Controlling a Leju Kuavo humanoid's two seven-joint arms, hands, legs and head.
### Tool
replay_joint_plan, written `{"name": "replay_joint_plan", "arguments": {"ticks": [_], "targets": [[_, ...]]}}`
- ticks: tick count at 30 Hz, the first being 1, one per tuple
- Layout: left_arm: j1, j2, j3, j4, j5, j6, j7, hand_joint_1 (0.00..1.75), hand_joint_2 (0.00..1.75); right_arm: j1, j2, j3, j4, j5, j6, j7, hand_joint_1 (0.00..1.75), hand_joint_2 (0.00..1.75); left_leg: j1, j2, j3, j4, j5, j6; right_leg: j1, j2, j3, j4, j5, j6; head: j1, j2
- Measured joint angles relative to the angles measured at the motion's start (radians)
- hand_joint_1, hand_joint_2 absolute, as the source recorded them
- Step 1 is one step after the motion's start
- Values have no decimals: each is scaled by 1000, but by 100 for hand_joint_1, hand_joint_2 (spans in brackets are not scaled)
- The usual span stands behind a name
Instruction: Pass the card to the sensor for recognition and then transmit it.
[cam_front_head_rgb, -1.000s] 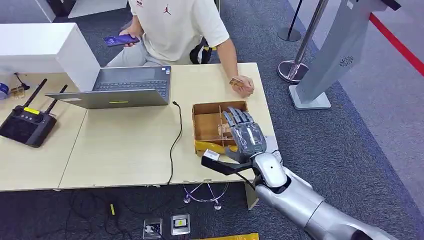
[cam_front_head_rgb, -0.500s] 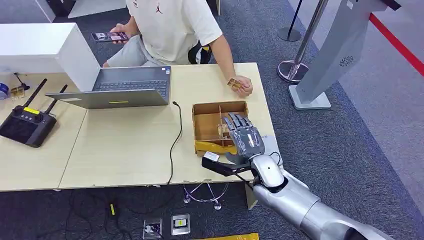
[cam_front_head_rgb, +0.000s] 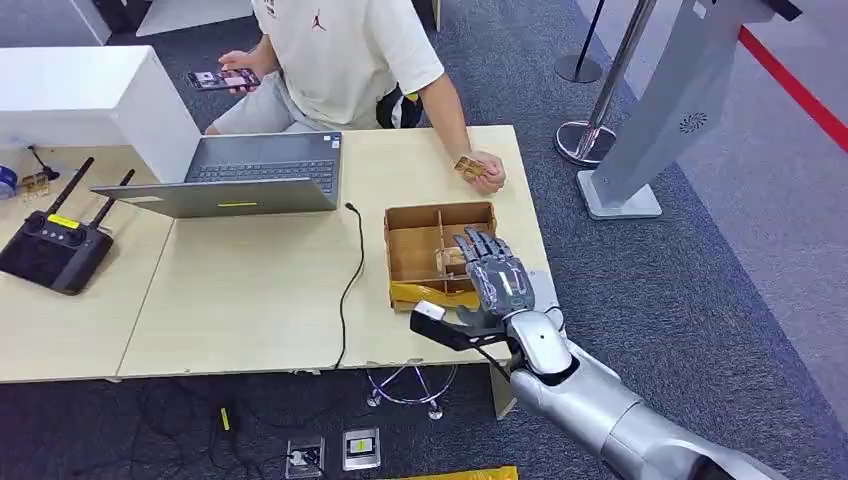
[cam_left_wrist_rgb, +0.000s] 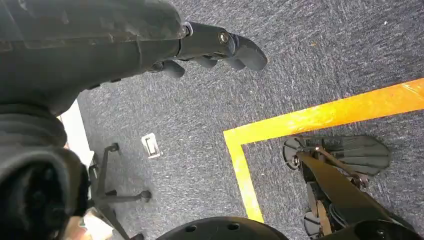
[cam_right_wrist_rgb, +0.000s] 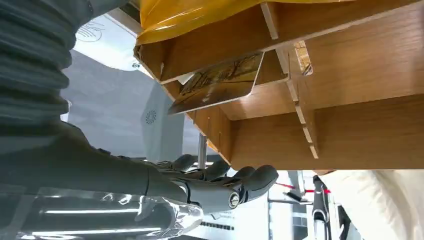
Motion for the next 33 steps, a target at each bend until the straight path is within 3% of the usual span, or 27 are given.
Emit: {"name": "replay_joint_plan", "arguments": {"ticks": [8,9,10,11,33], "targets": [[0,0,3,0,-1,0,0,0,0,0,0,0,14,-3,-3,-1,0,175,0,0,0,0,0,0,0,0,0,0,0,0,0,0],[0,0,5,0,-1,0,0,0,0,0,0,0,15,-4,-3,-1,33,175,0,0,0,0,0,0,0,0,0,0,0,0,0,0],[0,0,6,0,-1,0,0,0,0,0,0,0,17,-4,-3,-1,162,175,0,0,0,0,0,0,0,0,0,0,0,0,0,0],[0,0,6,0,-1,0,0,0,0,0,1,0,19,-5,-3,-1,175,175,0,0,0,0,0,0,0,0,0,0,0,0,0,0],[0,-5,14,0,-1,0,0,0,0,-6,20,13,45,-24,1,-5,175,175,0,0,0,0,0,0,0,0,0,0,0,0,0,0]]}}
